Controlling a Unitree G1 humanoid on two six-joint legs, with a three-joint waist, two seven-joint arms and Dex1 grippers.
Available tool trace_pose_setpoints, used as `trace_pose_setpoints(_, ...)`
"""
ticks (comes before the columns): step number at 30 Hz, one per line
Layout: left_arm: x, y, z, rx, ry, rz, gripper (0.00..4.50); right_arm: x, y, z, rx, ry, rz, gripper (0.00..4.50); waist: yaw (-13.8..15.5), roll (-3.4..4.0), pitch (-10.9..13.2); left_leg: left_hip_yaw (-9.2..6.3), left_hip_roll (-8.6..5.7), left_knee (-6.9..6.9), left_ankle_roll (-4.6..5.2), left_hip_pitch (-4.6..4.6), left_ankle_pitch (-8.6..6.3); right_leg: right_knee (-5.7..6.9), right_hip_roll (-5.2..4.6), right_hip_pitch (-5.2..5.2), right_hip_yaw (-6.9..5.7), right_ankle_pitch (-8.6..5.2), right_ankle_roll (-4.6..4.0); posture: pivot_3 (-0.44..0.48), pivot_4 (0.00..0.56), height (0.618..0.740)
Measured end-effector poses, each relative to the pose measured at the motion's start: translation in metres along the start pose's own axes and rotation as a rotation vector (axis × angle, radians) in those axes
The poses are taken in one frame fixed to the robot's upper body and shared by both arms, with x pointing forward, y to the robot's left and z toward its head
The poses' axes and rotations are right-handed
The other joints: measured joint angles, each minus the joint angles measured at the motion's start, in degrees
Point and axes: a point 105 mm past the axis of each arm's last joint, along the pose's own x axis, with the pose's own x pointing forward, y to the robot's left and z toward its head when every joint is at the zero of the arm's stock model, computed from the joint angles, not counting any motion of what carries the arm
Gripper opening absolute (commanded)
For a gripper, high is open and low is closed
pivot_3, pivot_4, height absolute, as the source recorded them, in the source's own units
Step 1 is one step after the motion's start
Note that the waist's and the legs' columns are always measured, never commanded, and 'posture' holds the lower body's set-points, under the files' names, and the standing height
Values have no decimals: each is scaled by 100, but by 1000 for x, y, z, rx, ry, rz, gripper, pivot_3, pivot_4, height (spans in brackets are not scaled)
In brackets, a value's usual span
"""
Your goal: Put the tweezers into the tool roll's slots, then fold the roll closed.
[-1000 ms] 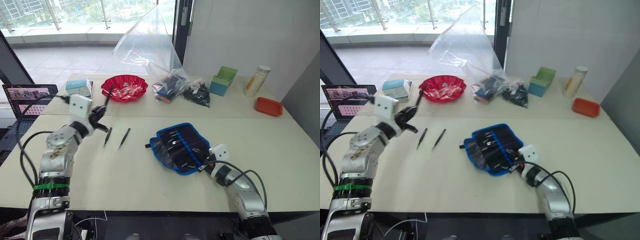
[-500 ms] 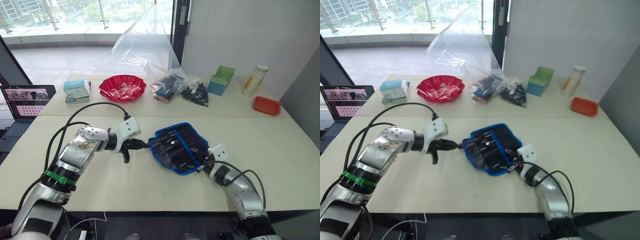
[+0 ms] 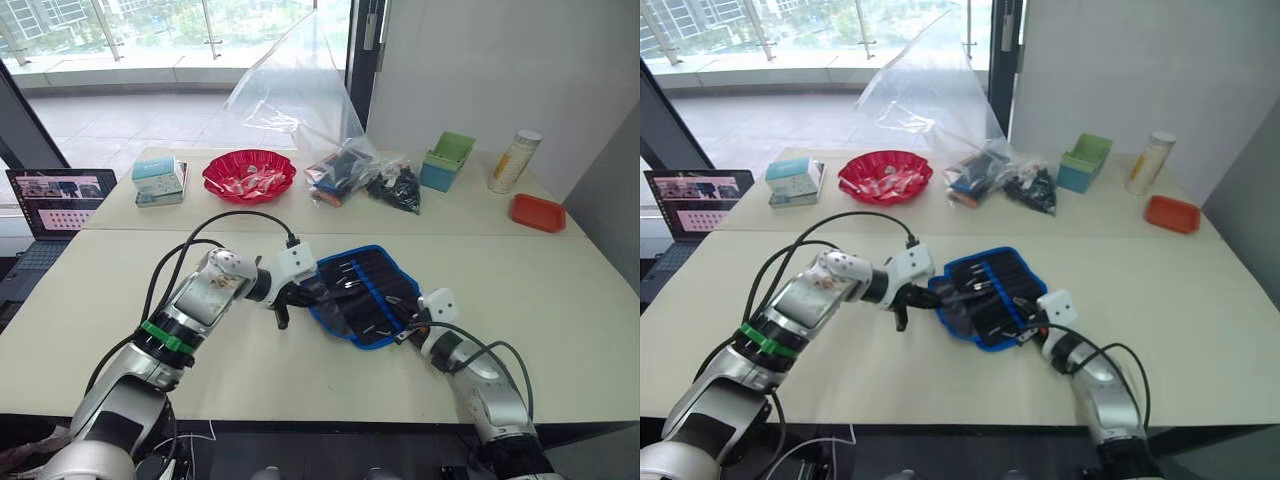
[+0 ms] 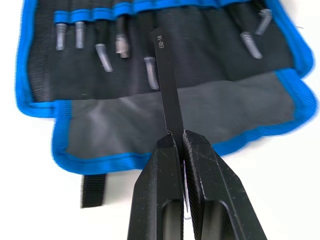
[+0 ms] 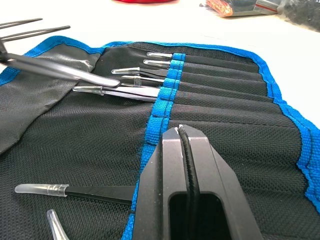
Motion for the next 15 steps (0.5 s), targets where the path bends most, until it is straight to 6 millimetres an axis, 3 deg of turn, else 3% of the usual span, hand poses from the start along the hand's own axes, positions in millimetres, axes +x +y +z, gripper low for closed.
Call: trace_pose_setpoints(15, 18, -3, 0, 3, 21, -58, 14, 0, 3, 0, 6, -4, -12, 0, -6, 3, 2, -2, 0, 0, -1, -3, 1, 3, 1, -1, -1, 0, 0, 0, 150, 740)
